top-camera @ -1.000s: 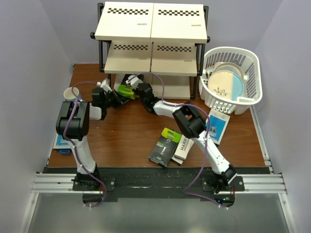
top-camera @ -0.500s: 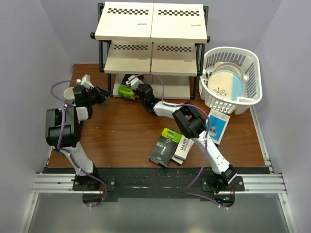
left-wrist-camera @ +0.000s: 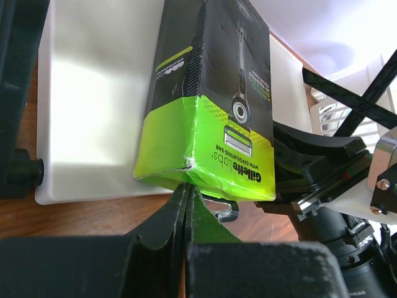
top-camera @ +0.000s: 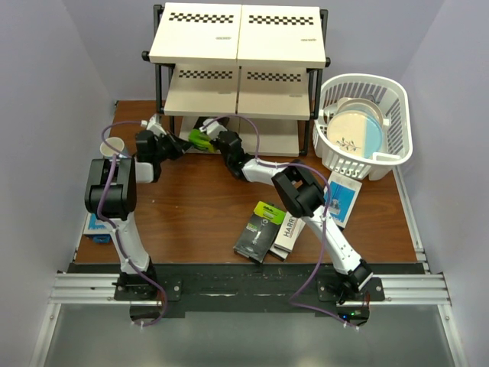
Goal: Place and organize the shaving razors onto the shelf
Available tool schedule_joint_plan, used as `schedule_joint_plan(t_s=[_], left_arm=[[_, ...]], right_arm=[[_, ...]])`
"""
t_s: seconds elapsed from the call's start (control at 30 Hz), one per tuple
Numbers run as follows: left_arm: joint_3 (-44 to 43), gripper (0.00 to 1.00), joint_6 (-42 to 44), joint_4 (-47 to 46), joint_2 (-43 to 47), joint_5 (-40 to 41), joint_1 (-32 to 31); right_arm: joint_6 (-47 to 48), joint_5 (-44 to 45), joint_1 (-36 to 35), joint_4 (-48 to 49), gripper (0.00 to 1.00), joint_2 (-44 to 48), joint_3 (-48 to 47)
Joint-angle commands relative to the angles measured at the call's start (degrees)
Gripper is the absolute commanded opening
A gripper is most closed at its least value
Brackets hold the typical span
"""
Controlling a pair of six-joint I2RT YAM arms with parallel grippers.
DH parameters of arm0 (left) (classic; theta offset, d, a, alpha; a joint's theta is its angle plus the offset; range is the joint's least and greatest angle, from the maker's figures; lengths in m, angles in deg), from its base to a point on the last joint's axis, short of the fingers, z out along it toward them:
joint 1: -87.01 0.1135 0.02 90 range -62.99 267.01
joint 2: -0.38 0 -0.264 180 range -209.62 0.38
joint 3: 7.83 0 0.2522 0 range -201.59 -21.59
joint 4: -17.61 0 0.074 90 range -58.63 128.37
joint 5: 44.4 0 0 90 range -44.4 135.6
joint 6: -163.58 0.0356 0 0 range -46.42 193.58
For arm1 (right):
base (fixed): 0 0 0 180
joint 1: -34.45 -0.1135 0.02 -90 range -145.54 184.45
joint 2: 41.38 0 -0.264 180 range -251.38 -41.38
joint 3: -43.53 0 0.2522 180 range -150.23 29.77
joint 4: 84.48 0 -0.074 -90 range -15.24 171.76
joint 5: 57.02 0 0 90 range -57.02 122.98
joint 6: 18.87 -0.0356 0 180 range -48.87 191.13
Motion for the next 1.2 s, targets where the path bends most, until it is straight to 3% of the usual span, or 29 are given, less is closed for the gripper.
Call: schedule_joint_plan(t_s=[0.0, 0.27, 0.7, 1.17], left_arm=[[0.57, 0.0, -1.73, -4.02, 2.17, -0.17, 0.54], [0.58, 0.0, -1.11, -3.75, 2.8, 1.85, 4.59], [-4.7, 0.02, -3.05, -7.27, -4.32, 2.73, -1.55], [-0.4, 0.02, -2.61, -6.22, -0.11, 2.11, -1.91]], right_arm=[[0.9, 0.65, -0.14, 2.03, 0.19, 0.26, -2.11], [0.55, 0.83, -0.14, 1.5, 0.19, 0.26, -1.67], [2.04, -0.31, -0.32, 1.76, 0.2, -0.88, -3.16], [2.22, -3.12, -0.32, 1.41, 0.27, -3.96, -7.64]])
